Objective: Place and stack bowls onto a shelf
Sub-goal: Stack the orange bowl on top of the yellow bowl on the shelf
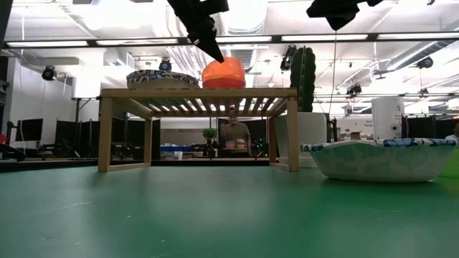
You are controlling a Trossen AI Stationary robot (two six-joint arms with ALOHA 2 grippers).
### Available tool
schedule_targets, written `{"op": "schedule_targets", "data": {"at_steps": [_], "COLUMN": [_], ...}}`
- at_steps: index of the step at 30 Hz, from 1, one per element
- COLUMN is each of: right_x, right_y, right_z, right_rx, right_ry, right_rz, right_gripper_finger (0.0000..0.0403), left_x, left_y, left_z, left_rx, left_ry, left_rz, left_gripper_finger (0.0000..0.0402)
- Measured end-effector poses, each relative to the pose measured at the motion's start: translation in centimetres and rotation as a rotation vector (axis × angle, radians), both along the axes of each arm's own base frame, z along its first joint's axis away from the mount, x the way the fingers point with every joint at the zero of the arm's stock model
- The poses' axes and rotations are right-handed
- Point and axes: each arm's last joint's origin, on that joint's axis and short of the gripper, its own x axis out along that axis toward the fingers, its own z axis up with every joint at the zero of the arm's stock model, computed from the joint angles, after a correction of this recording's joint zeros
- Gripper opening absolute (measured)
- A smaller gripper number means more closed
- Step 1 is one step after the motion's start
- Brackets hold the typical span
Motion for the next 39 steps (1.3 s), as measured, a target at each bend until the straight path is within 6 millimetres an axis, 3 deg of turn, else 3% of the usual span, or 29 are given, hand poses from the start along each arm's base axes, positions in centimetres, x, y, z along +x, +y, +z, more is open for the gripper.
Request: {"op": "schedule_targets", "data": {"at_steps": [11,16,23,39], "right_x": [0.1,0.6,1.2,1.6], "right_y": [0.0,0.1,0.4,0.6], "right_z": [0.1,0.1,-0.5,-0.8], "right_rx": [-0.002,-0.002,0.001,0.008], "right_ry": [-0.014,-0.045,-0.051,-0.062], "right_rz": [-0.018,-0.013,-0.021,-0.039], "right_gripper_finger": [0.0059,0.0059,0.0059,0.0059], "left_x": [-3.2,-2.6,-0.2,2.0], "left_y": [-2.2,-2.2,-1.1,0.1], "left_z": [3.1,3.8,2.0,-1.8], "left_rx": [-0.084,-0.102,-0.031,-0.046], "left_ry": [-0.113,-0.327,-0.450,-0.330], "left_rz": [0.053,0.003,-0.024,0.053], "left_gripper_finger": [0.0127,0.0126,0.0114,0.0089]}}
